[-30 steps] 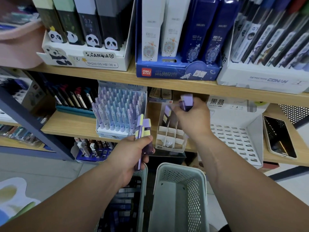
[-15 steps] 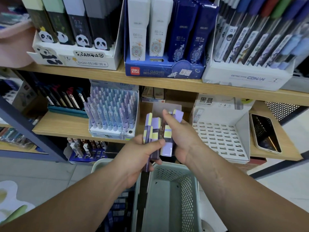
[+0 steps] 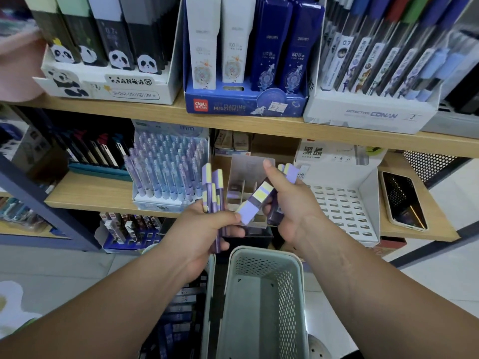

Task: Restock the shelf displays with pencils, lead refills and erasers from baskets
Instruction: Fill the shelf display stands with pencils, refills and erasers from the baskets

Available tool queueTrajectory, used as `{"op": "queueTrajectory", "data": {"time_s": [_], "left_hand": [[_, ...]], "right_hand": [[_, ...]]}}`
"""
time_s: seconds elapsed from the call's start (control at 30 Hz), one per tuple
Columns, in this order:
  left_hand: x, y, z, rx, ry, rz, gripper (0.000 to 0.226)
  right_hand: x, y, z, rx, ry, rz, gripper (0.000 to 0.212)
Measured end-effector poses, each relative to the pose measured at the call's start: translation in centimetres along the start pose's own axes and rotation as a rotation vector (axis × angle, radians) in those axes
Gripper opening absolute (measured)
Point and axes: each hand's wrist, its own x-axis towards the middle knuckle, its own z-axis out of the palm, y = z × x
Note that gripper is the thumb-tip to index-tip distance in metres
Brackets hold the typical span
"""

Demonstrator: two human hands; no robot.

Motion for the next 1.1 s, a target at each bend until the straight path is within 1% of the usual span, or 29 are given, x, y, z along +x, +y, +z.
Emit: {"op": "queueTrajectory", "data": {"time_s": [0.13, 0.27, 0.33, 0.4, 0.43, 0.47, 0.5, 0.53, 0.57, 0.6, 0.67, 0.7, 0.77, 0.87, 0.93, 1.03, 1.1], "left_hand": [[-0.1, 0.4, -0.6, 0.01, -0.004, 0.017, 0.025], [0.0, 0.7, -1.1, -0.034, 0.038, 0.042, 0.024], [0.0, 1.0, -1.4, -0.048, 0.045, 0.056, 0.024], [0.0, 1.2, -1.7, -0.002, 0.038, 0.081, 0.023], [0.0, 1.2, -1.8, 0.041, 0.035, 0.098, 0.023], [-0.1, 1.2, -2.0, 0.095, 0.032, 0.119, 0.023], [-0.1, 1.2, -2.1, 0.155, 0.028, 0.139, 0.023], [-0.2, 1.1, -2.2, 0.212, 0.02, 0.153, 0.023], [-0.2, 0.9, -2.3, 0.261, 0.007, 0.163, 0.023], [-0.3, 0.8, -2.4, 0.302, -0.012, 0.166, 0.023], [-0.4, 0.7, -2.5, 0.361, -0.057, 0.164, 0.024], [-0.4, 0.6, -2.5, 0.38, -0.073, 0.164, 0.023], [-0.4, 0.4, -2.4, 0.388, -0.089, 0.162, 0.02], [-0.5, 0.4, -2.2, 0.353, -0.085, 0.149, 0.024], [-0.5, 0.3, -2.2, 0.315, -0.083, 0.139, 0.021], [-0.4, 0.4, -2.4, 0.221, -0.062, 0.121, 0.024], [-0.3, 0.5, -2.6, 0.141, -0.038, 0.103, 0.024]], "right_hand": [[0.3, -0.2, -0.5, 0.026, -0.01, 0.011, 0.027], [0.4, -0.1, -0.5, 0.046, -0.053, 0.058, 0.029], [0.4, -0.6, -0.9, 0.114, -0.086, 0.108, 0.026], [0.6, -1.8, -1.9, 0.142, -0.074, 0.088, 0.027], [0.6, -2.5, -2.4, 0.069, -0.039, 0.032, 0.027], [0.5, -3.0, -3.0, -0.073, 0.008, -0.05, 0.025], [0.4, -3.3, -3.6, -0.257, 0.039, -0.145, 0.022], [0.1, -3.5, -4.0, -0.431, 0.026, -0.232, 0.018], [-0.3, -3.4, -4.1, -0.557, -0.034, -0.29, 0.015], [-0.9, -3.2, -3.9, -0.637, -0.132, -0.317, 0.015], [-1.8, -2.0, -3.1, -0.77, -0.337, -0.309, 0.017], [-1.9, -1.2, -2.8, -0.825, -0.411, -0.299, 0.018], [-1.9, 0.1, -2.5, -0.872, -0.482, -0.287, 0.018], [-1.8, 0.4, -2.6, -0.824, -0.527, -0.247, 0.022], [-1.9, 0.1, -2.6, -0.806, -0.555, -0.231, 0.025], [-1.7, -0.1, -2.2, -0.842, -0.572, -0.222, 0.021], [-1.3, -0.4, -1.8, -0.824, -0.548, -0.216, 0.017]]}}
